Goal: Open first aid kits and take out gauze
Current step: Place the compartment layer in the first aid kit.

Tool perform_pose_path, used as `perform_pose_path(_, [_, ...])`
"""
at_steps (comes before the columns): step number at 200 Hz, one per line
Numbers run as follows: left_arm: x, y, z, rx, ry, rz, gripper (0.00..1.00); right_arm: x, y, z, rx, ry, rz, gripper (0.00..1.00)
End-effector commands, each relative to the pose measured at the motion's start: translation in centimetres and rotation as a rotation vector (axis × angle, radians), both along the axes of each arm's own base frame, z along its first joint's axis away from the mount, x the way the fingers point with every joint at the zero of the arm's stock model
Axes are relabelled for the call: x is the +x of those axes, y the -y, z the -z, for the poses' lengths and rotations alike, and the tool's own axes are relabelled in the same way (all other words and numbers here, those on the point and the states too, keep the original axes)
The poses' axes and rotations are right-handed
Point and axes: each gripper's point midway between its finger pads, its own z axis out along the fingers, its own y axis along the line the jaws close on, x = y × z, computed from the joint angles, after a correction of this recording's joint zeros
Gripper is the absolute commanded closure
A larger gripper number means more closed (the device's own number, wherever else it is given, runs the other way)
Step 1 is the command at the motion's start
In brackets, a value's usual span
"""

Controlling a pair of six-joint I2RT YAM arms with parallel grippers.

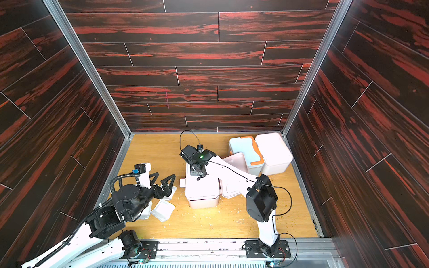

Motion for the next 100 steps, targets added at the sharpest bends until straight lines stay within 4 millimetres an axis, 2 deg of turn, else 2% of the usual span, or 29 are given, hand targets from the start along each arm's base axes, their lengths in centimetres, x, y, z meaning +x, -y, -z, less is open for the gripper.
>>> perform_pose_path(1, [0.1,-0.3,0.2,-0.01,0.011,-0.012,0.0,0.1,-0.4,1.2,-0.021,-0.027,-0.016,1.0])
perform_pose_path(100, [0.1,-0.2,0.2,-0.015,0.014,-0.013,0.0,0.0,-0.3,2.9,-0.052,-0.052,-0.018,1.0])
